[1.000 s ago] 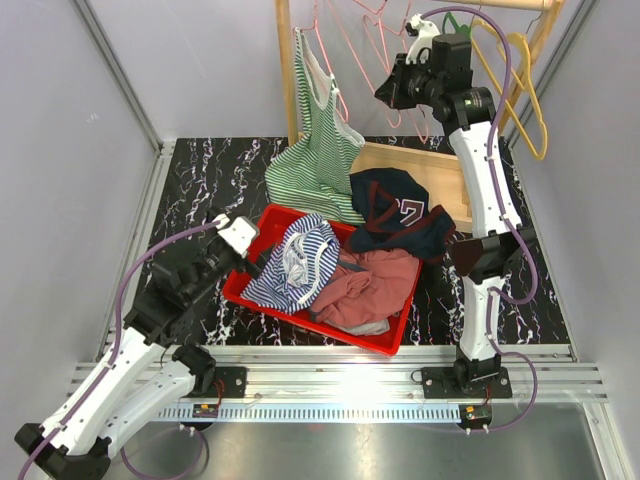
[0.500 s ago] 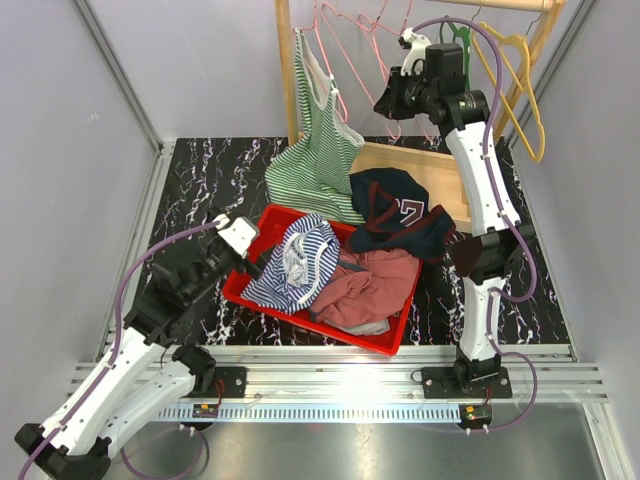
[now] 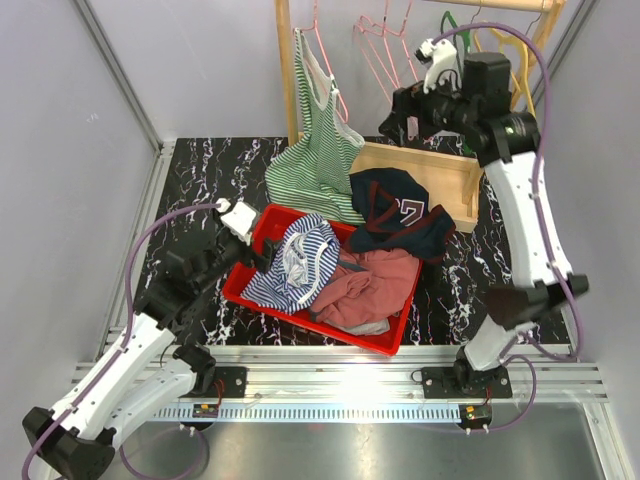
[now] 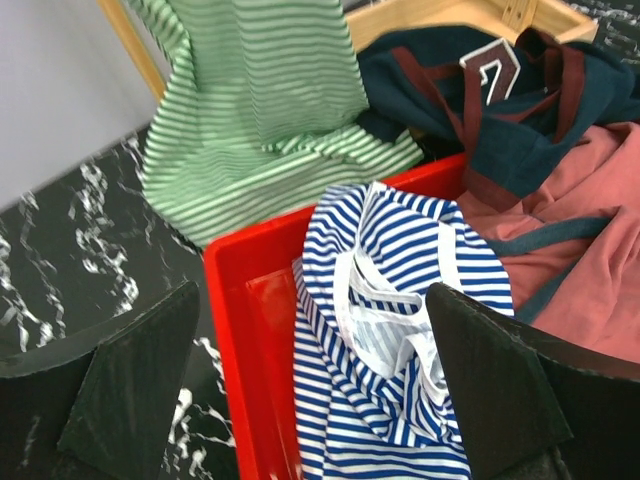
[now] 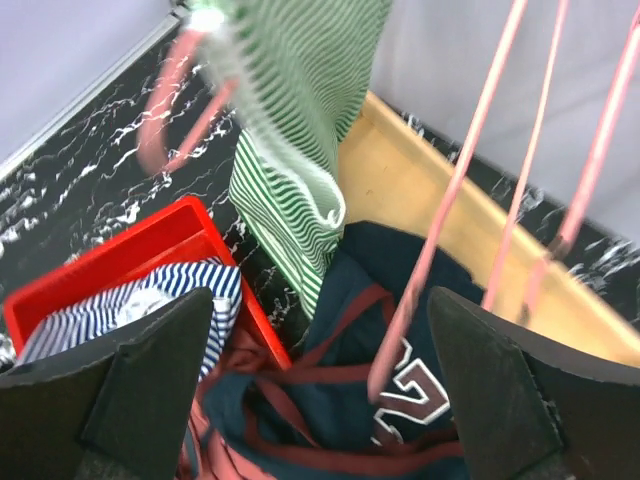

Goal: Remove the tank top from the hanger

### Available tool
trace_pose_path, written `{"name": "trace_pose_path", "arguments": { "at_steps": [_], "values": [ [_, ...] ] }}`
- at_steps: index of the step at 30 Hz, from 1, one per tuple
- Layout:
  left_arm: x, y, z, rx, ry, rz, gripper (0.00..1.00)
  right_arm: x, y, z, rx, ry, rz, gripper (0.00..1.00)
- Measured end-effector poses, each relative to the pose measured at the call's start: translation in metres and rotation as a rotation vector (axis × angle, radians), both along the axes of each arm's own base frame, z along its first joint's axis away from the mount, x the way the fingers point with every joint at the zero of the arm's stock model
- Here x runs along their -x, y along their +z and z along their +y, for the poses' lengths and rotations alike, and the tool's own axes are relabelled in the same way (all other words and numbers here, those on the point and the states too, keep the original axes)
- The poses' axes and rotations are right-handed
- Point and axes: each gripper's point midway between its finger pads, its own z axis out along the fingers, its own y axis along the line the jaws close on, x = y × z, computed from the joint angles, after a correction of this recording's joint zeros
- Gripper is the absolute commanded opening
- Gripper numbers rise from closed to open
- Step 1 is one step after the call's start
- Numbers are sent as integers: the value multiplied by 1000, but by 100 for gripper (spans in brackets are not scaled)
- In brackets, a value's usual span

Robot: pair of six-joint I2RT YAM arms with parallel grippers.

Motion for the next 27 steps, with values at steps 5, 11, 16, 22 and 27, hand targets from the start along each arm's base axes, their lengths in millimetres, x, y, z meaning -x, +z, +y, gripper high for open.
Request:
{"name": "trace_pose_path", "arguments": {
  "at_steps": [5,11,16,22,27],
  "values": [
    [0,-10,-5,6,-14,48,99,65,18,-18,97,79,-144,100],
    [0,-12,-8,3,-32,59,99,112,-14,-38,266,168,-204,100],
    [0,-23,-8,-24,-34,94,99,129,-65,-43,375,266,-134,100],
    [3,-28,-5,-52,-37,109,99,162,-117,-42,451,458,-73,100],
    [5,-25,-4,-53,-38,94,99,177,-161,-48,553,607,-75,100]
  ]
}}
